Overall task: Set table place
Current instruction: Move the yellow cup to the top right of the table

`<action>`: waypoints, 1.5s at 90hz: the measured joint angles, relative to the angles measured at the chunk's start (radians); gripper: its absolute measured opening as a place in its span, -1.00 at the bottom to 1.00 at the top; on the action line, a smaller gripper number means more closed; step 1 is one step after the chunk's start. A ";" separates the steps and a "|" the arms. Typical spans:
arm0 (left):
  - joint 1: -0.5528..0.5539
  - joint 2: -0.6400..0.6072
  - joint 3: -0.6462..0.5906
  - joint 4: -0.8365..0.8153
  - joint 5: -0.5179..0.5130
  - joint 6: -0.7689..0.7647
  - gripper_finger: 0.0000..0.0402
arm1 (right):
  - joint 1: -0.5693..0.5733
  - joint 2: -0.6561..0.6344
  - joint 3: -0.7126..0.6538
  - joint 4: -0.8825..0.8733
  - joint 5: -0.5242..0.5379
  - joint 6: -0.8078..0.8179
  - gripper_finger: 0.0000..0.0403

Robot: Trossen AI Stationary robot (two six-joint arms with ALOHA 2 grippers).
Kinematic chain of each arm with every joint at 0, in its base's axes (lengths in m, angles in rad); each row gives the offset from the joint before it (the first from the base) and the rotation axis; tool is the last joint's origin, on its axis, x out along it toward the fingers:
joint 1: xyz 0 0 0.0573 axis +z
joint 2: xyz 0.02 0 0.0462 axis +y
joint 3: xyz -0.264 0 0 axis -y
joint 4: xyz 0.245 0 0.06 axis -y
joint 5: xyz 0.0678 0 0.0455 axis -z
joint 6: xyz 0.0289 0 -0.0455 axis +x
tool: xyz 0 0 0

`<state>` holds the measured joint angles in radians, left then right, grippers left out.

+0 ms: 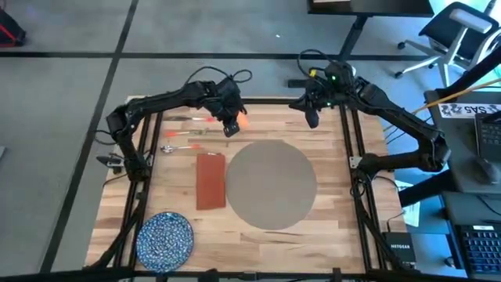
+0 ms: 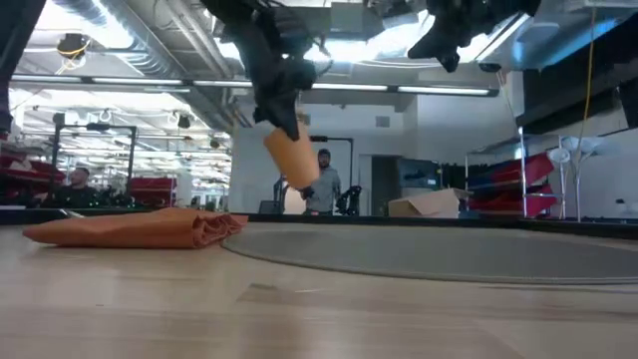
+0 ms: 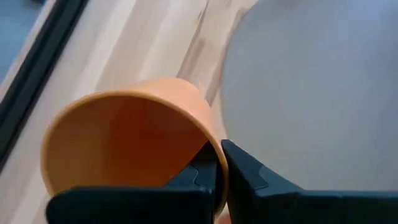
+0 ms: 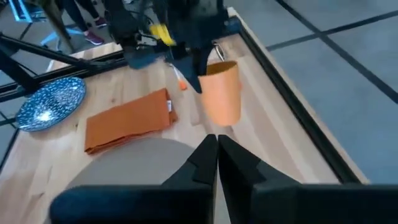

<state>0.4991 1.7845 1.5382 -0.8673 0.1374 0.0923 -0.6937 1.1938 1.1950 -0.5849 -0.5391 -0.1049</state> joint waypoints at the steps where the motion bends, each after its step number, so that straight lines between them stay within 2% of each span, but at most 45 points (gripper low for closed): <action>1: 0.000 0.003 0.001 -0.001 0.000 0.001 -1.00 | 0.000 0.000 0.000 0.000 0.003 0.000 -1.00; 47: 0.001 0.134 0.130 -0.175 -0.145 0.104 -1.00 | 0.000 0.000 0.000 -0.010 0.025 0.003 -1.00; 83: -0.003 0.224 0.130 -0.167 -0.146 0.142 -1.00 | 0.000 0.000 0.000 -0.013 0.025 0.003 -1.00; 135: -0.004 0.234 0.131 -0.118 -0.142 0.127 -1.00 | 0.000 0.001 0.000 -0.015 0.025 0.004 -1.00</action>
<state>0.4955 2.0182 1.6688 -0.9850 -0.0044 0.2192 -0.6933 1.1946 1.1950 -0.5999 -0.5144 -0.1013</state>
